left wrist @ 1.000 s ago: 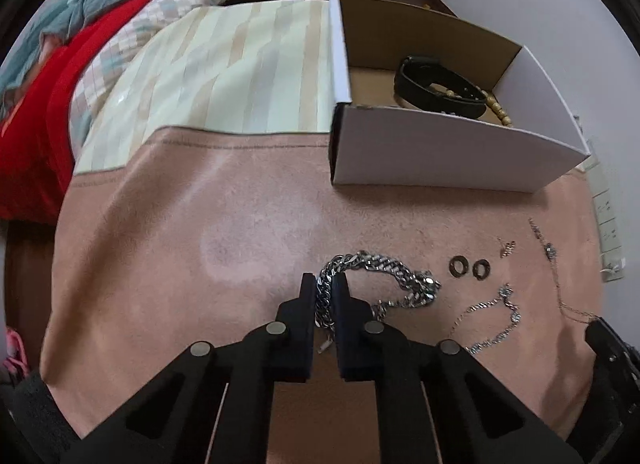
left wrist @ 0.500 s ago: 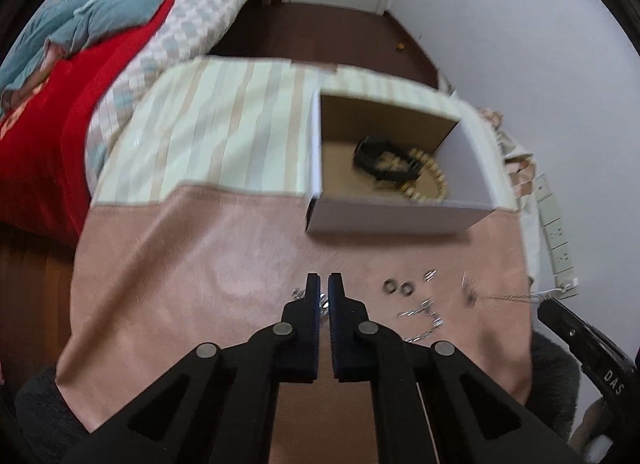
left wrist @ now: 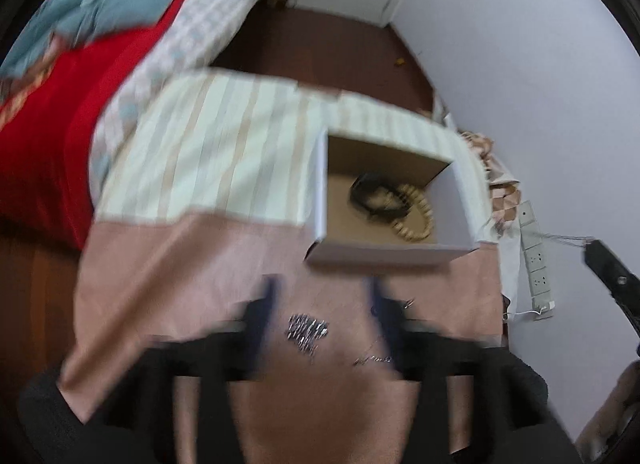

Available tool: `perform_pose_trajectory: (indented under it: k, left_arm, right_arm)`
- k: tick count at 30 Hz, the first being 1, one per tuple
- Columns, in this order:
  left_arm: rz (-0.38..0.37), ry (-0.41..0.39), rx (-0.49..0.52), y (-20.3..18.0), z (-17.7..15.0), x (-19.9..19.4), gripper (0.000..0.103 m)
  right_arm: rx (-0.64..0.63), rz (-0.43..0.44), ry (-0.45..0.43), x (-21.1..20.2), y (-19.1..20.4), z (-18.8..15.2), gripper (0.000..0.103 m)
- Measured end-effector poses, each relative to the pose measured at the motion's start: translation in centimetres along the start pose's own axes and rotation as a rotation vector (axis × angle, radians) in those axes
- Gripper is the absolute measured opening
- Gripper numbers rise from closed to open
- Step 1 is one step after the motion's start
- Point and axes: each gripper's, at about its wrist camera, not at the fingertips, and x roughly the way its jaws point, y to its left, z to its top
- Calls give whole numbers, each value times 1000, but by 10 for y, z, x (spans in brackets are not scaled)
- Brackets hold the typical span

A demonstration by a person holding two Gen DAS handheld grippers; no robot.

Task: Organize jewelry
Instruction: 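Carry the chain bracelet and necklace into the white box and open both tools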

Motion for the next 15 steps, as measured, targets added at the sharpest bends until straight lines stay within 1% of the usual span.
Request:
perform_pose_trajectory:
  k: [1, 3, 7, 8, 12, 13, 14, 15]
  left_arm:
    - [-5, 8, -14, 5, -5, 7, 60]
    - [15, 54, -26, 12, -15, 28, 60]
    - [57, 118, 4, 13, -34, 60, 60]
    - [82, 132, 20, 11, -40, 66, 60]
    - [115, 144, 72, 3, -52, 76, 58]
    - [126, 140, 89, 0, -54, 78, 55]
    - [142, 132, 112, -4, -55, 80, 35]
    - [156, 129, 140, -8, -57, 83, 21]
  right_arm:
    - [-3, -6, 1, 3, 0, -3, 10]
    - [3, -12, 15, 10, -2, -11, 10]
    - [41, -23, 65, 29, -14, -36, 10]
    - [55, -28, 76, 32, -19, -43, 10]
    - [107, -42, 118, 43, -37, -66, 10]
    - [118, -48, 126, 46, -42, -72, 10]
    - [127, -54, 135, 49, -46, -76, 10]
    - [135, -59, 140, 51, -49, -79, 10]
